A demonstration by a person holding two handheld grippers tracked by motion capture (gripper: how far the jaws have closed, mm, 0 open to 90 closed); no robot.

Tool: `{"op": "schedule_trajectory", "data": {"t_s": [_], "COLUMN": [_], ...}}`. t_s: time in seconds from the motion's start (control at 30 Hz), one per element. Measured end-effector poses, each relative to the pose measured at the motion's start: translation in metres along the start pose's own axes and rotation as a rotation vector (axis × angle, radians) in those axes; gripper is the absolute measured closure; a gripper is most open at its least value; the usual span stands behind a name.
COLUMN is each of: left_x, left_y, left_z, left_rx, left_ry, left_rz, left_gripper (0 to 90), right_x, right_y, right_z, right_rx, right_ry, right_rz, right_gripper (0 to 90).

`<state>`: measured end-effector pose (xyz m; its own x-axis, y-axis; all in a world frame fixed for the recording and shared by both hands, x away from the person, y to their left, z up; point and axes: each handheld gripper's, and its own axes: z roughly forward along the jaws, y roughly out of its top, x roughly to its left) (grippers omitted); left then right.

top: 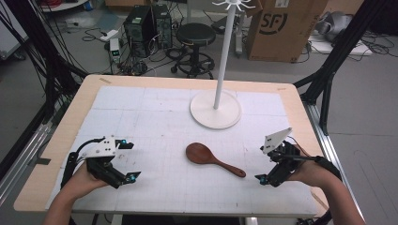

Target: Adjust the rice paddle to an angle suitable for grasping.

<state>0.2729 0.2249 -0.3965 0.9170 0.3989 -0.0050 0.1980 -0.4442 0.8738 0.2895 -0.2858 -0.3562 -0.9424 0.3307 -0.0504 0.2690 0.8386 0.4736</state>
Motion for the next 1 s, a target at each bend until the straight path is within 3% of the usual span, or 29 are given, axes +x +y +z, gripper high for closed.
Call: {"op": "schedule_trajectory", "data": {"t_s": [0.13, 0.33, 0.67, 0.87, 1.0], "left_x": [0.000, -0.001, 0.000, 0.001, 0.001], "left_y": [0.000, 0.000, -0.002, -0.002, -0.003], "left_z": [0.001, 0.001, 0.001, 0.000, 0.001], "left_rx": [0.000, 0.008, 0.008, 0.006, 0.012], "left_ry": [-0.001, 0.000, 0.000, 0.003, 0.002], "left_rz": [-0.005, -0.002, -0.003, -0.005, -0.005], "left_gripper": [1.7, 1.7, 1.7, 1.7, 1.7], "right_x": [0.001, 0.000, -0.004, -0.006, -0.007], "right_y": [0.010, 0.025, 0.034, 0.038, 0.040], "right_z": [0.008, 0.015, 0.026, 0.031, 0.039], "right_rx": [0.053, 0.060, 0.022, -0.062, -0.057], "right_ry": [0.006, 0.025, 0.036, 0.046, 0.042], "right_rz": [-0.029, -0.050, -0.050, -0.036, -0.041], "right_gripper": [0.7, 0.8, 0.8, 0.8, 0.8]}}
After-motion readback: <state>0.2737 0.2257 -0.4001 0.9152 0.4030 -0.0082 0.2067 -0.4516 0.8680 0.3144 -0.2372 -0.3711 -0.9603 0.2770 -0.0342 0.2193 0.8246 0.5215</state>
